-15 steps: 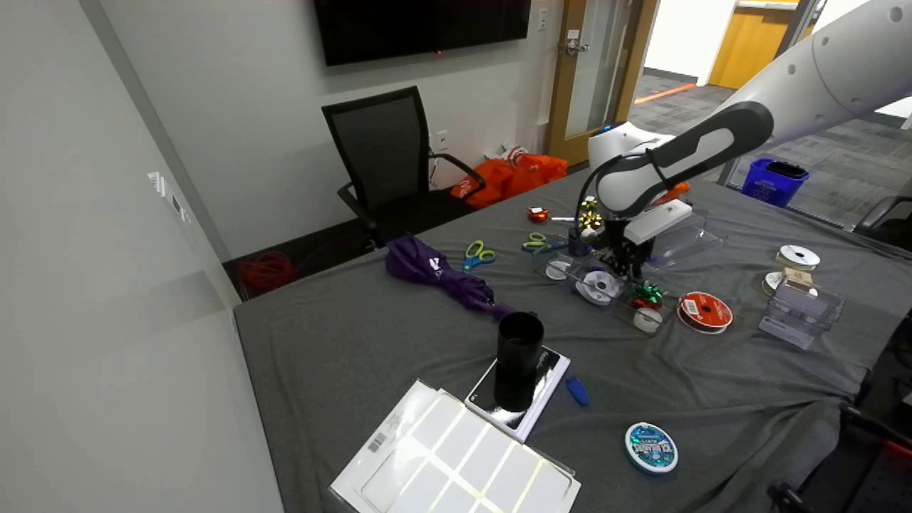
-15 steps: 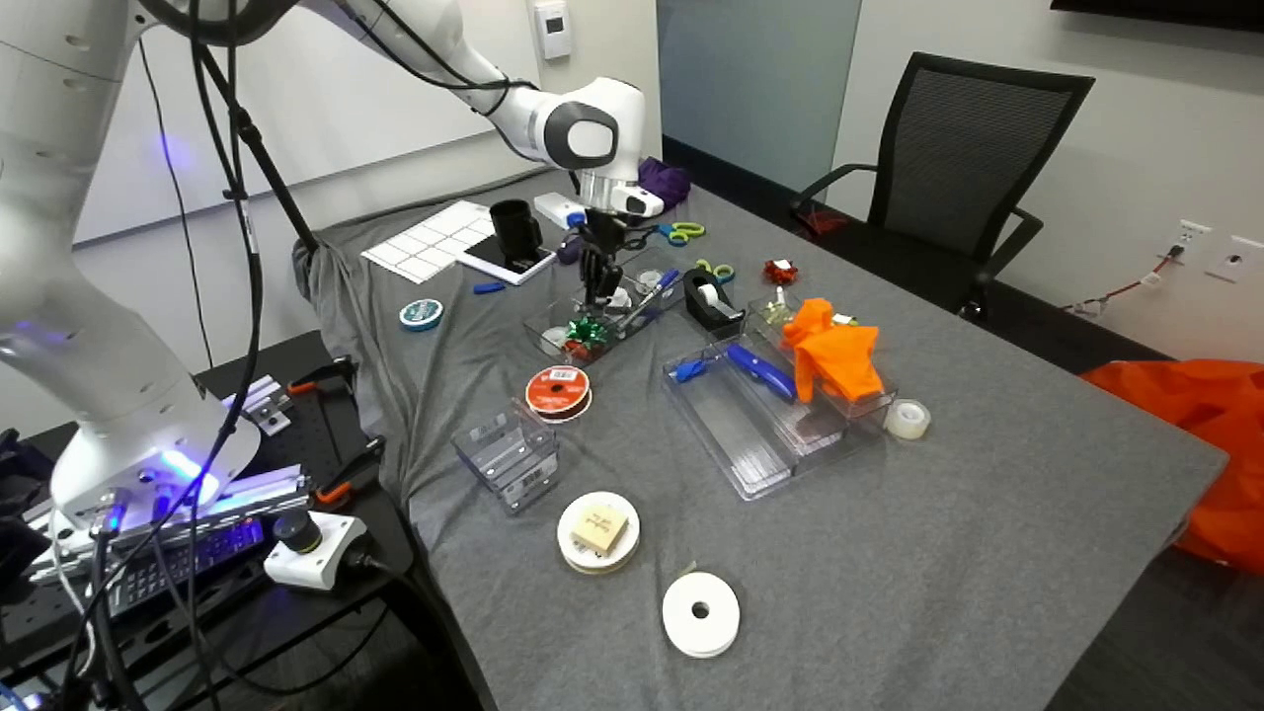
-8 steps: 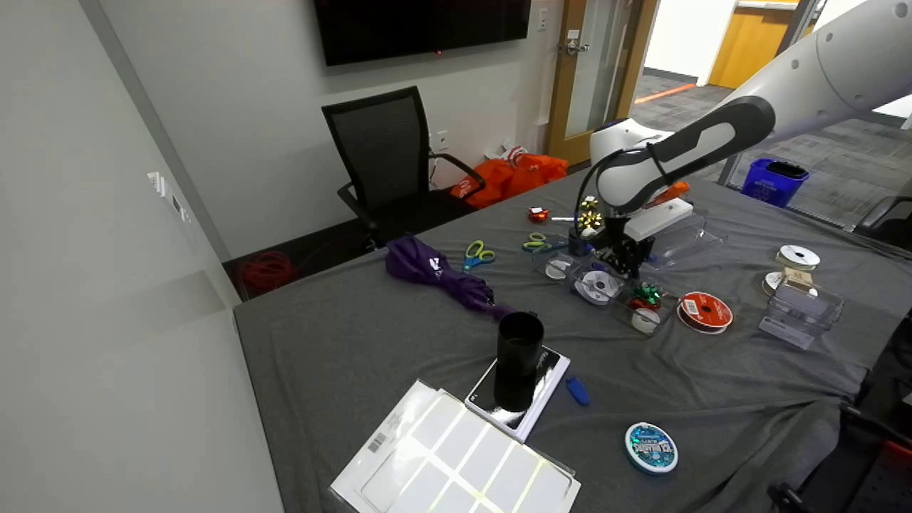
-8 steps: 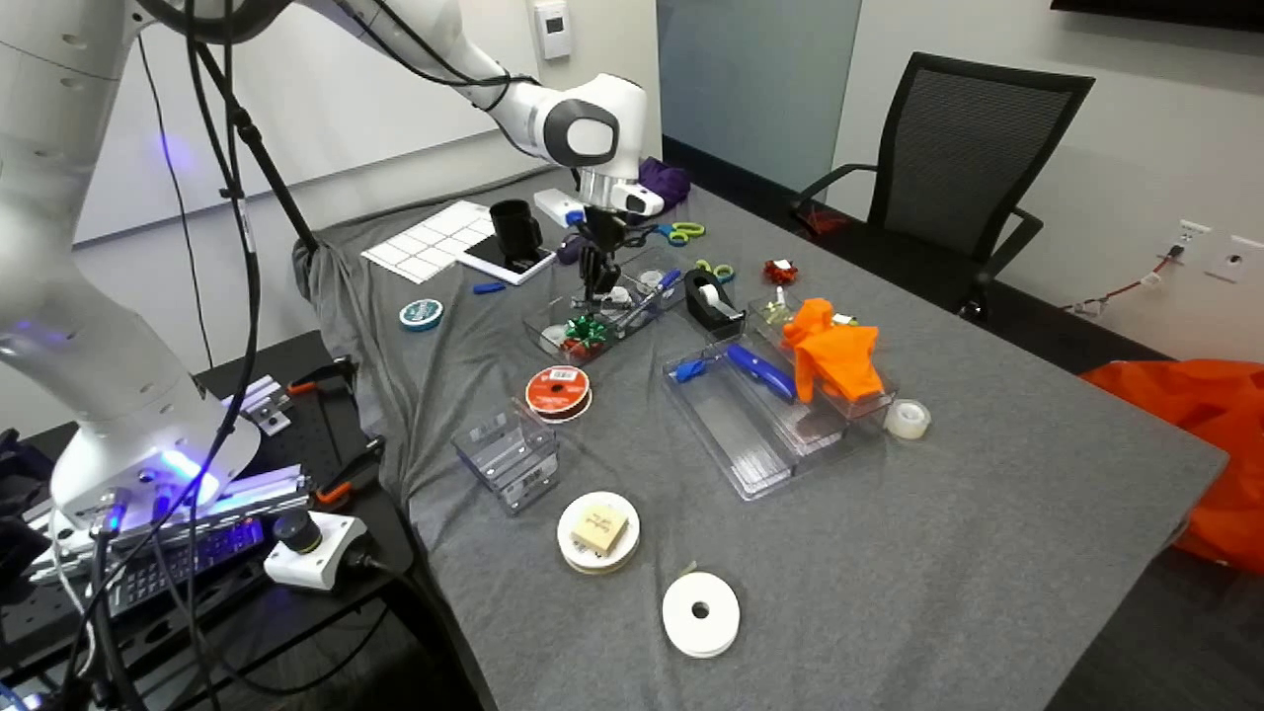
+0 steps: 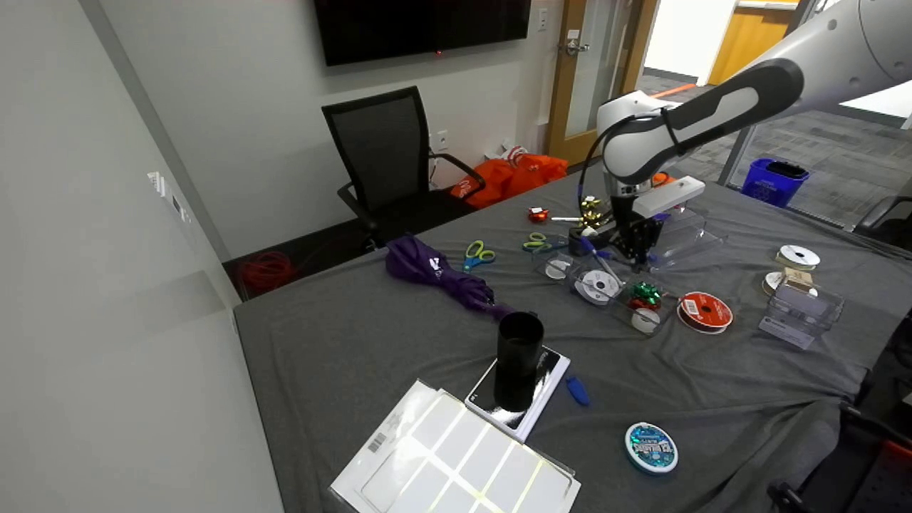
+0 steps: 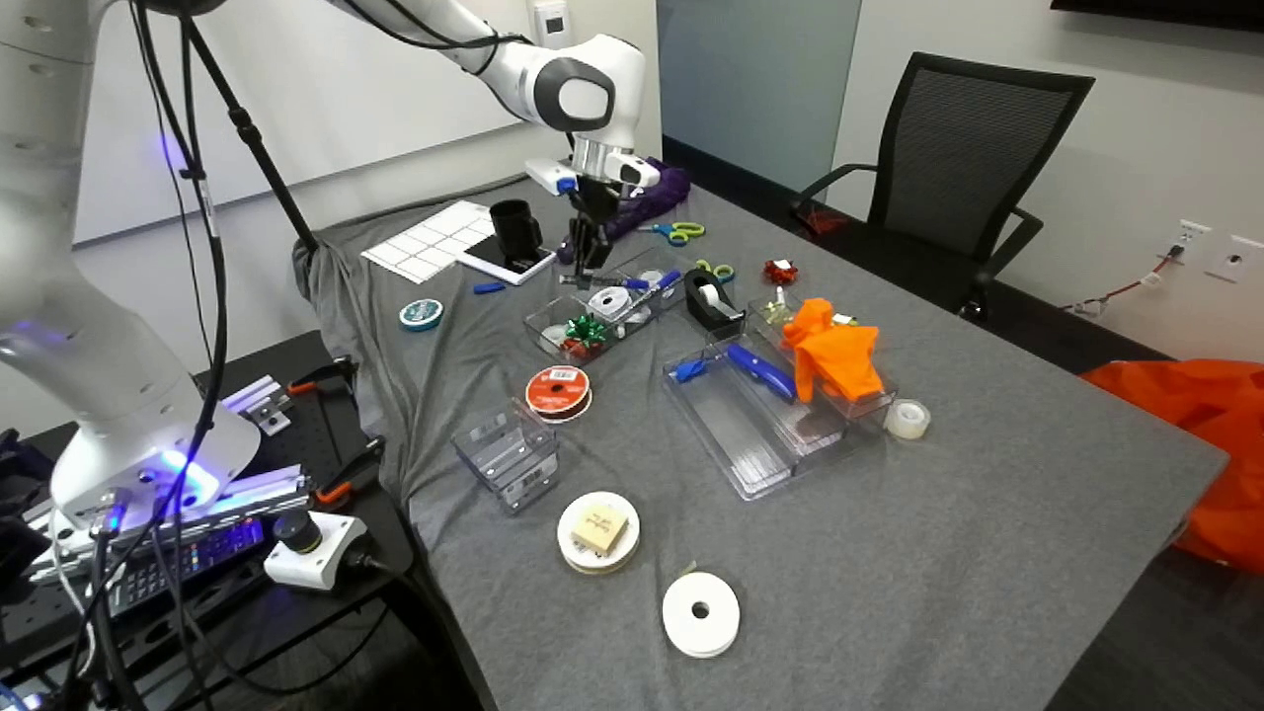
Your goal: Move one pen to the frontmost clear object
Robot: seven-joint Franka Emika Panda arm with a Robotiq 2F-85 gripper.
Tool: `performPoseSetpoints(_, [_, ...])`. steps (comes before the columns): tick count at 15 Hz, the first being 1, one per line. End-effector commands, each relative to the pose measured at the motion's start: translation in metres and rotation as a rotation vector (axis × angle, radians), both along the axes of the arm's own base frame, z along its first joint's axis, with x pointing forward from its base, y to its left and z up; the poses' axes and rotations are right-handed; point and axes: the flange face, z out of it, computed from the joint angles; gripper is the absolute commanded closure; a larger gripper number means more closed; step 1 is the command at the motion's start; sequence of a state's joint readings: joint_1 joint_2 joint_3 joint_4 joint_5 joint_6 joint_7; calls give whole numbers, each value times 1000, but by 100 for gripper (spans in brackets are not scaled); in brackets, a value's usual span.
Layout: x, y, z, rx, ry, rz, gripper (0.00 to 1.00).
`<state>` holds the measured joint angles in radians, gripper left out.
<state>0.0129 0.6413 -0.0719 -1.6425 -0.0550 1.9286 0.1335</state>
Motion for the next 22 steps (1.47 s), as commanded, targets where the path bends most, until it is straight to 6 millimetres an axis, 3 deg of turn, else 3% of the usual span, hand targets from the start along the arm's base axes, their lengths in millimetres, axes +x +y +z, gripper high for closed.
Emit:
performPoseSetpoints(1, [-26,0,17,6,39,30,96])
performPoseSetpoints(3, [-39,-2,21,-3,54,55,96])
performPoseSetpoints(4, [-58,-32,36,-1,72,72,96])
performPoseSetpoints(11, [-143,-138,78,-47,148,68,96])
performPoseSetpoints(12, [-114,-124,65,-47,146,59,96])
performPoseSetpoints(13, [-121,-134,70,-48,143,46,83])
performPoseSetpoints(22, [-116,-123,63,-47,149,61,83])
